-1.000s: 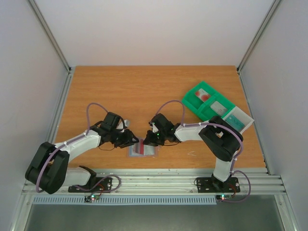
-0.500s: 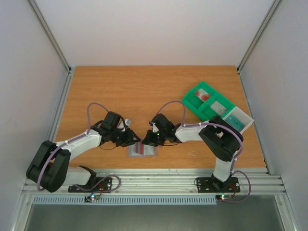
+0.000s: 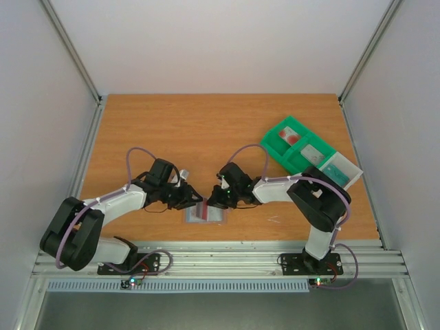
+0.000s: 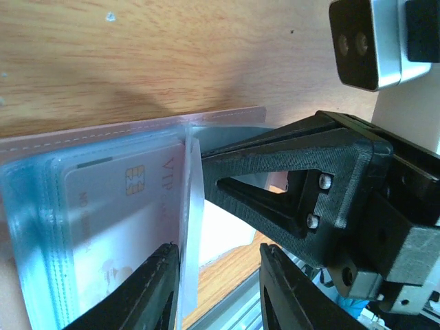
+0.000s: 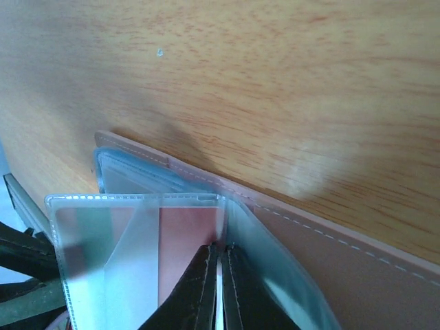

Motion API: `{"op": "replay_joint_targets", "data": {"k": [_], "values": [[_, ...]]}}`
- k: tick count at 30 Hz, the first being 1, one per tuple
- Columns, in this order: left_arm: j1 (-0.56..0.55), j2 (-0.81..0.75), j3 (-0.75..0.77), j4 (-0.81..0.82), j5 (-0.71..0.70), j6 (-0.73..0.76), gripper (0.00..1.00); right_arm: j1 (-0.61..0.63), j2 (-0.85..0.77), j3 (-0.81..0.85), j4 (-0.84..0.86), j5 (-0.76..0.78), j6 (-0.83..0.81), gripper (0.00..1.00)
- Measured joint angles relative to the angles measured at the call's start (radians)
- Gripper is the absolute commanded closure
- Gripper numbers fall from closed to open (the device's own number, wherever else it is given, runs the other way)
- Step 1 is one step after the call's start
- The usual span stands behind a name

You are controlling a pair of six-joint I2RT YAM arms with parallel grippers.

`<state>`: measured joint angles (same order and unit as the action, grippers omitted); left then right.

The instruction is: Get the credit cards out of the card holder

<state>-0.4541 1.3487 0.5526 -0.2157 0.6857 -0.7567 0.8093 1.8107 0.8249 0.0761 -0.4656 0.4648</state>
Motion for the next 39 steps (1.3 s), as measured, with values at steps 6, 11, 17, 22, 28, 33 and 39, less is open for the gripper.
{"op": "replay_joint_targets", "data": {"k": [6, 11, 17, 22, 28, 33, 39], "values": [[0.000, 0.000, -0.003, 0.050, 0.023, -0.036, 0.66, -0.009, -0.038, -0.006, -0.052, 0.031, -0.007, 0.88], [0.000, 0.000, -0.004, 0.078, 0.035, -0.057, 0.66, -0.013, -0.043, -0.009, -0.063, 0.038, -0.009, 0.92], [0.000, 0.012, -0.017, 0.135, 0.060, -0.092, 0.66, -0.015, -0.052, -0.017, -0.072, 0.046, -0.010, 0.95], [-0.001, 0.023, -0.027, 0.153, 0.070, -0.109, 0.66, -0.017, -0.058, -0.021, -0.073, 0.047, -0.010, 0.94], [-0.014, 0.032, -0.032, 0.187, 0.078, -0.127, 0.66, -0.026, -0.069, -0.031, -0.079, 0.047, -0.010, 0.94], [-0.035, 0.037, -0.032, 0.218, 0.084, -0.139, 0.66, -0.031, -0.075, -0.031, -0.084, 0.048, -0.012, 0.89], [-0.082, 0.091, -0.031, 0.246, 0.085, -0.157, 0.66, -0.043, -0.114, -0.032, -0.119, 0.063, -0.020, 0.82]]}}
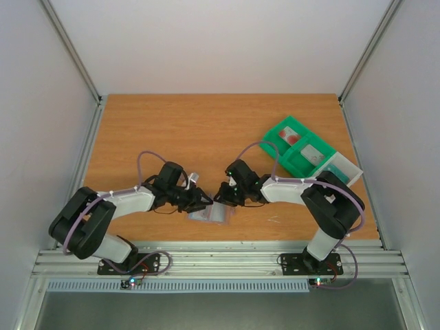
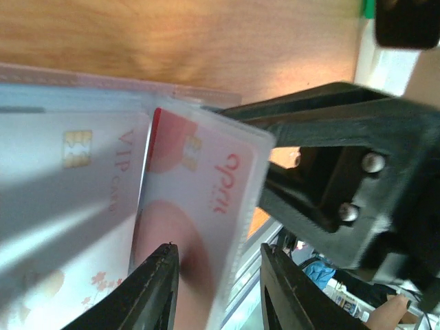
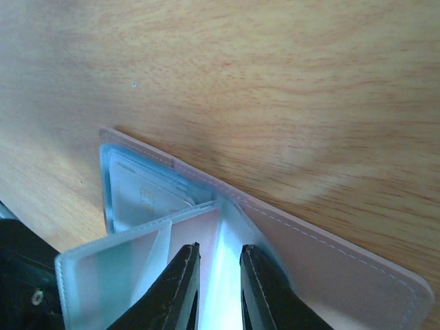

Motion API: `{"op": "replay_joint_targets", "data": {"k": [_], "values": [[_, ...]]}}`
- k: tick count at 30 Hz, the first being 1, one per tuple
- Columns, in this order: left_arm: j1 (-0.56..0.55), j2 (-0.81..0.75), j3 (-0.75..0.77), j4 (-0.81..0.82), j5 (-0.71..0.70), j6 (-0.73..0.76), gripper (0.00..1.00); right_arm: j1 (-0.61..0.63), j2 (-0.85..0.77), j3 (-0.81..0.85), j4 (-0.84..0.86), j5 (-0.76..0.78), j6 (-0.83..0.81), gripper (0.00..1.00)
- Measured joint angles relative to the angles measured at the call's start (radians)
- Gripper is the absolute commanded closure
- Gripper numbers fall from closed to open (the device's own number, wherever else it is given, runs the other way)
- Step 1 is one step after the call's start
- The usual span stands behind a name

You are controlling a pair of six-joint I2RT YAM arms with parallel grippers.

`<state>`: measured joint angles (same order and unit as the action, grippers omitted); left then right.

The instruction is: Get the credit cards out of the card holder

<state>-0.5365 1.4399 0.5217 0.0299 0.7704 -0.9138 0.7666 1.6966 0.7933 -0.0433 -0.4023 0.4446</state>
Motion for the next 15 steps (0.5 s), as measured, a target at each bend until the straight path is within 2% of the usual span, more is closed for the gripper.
{"op": "replay_joint_targets", "data": {"k": [7, 15], "values": [[-0.054, 0.019, 0.003, 0.013, -0.014, -0.021, 0.66, -0.011, -0.056, 0.000, -0.055, 0.043, -0.012, 0.81], [-0.057, 0.019, 0.003, 0.034, -0.023, -0.025, 0.65, -0.022, -0.157, -0.002, -0.151, 0.124, -0.041, 0.80]]}}
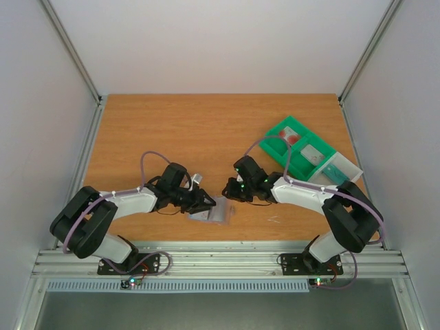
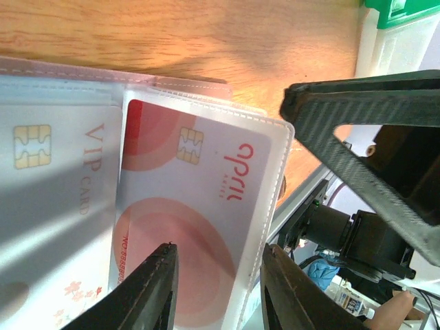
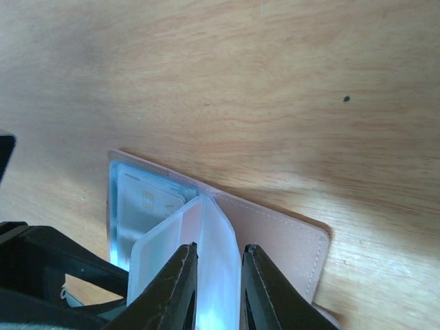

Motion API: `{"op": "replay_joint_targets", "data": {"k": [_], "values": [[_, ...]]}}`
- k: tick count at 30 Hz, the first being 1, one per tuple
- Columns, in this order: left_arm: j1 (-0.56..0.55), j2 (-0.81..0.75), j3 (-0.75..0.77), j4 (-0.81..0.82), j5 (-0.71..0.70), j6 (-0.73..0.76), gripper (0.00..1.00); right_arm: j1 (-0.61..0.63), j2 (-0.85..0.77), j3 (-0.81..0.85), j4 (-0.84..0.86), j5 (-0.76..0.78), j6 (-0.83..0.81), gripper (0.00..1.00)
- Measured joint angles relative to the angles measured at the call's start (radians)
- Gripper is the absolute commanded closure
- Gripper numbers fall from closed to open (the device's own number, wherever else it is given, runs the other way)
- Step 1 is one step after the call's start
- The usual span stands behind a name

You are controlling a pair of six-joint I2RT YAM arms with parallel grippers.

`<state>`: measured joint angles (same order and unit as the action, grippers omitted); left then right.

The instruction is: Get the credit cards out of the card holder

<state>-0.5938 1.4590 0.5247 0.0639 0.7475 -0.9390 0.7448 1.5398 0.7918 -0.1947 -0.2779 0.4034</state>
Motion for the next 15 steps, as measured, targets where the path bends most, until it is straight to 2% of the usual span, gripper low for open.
{"op": "replay_joint_targets", "data": {"k": [15], "values": [[-0.005, 0.021, 0.000, 0.064, 0.016, -0.031, 0.60, -0.001, -0.084, 0.000, -0.042, 0.018, 0.000, 0.77]]}}
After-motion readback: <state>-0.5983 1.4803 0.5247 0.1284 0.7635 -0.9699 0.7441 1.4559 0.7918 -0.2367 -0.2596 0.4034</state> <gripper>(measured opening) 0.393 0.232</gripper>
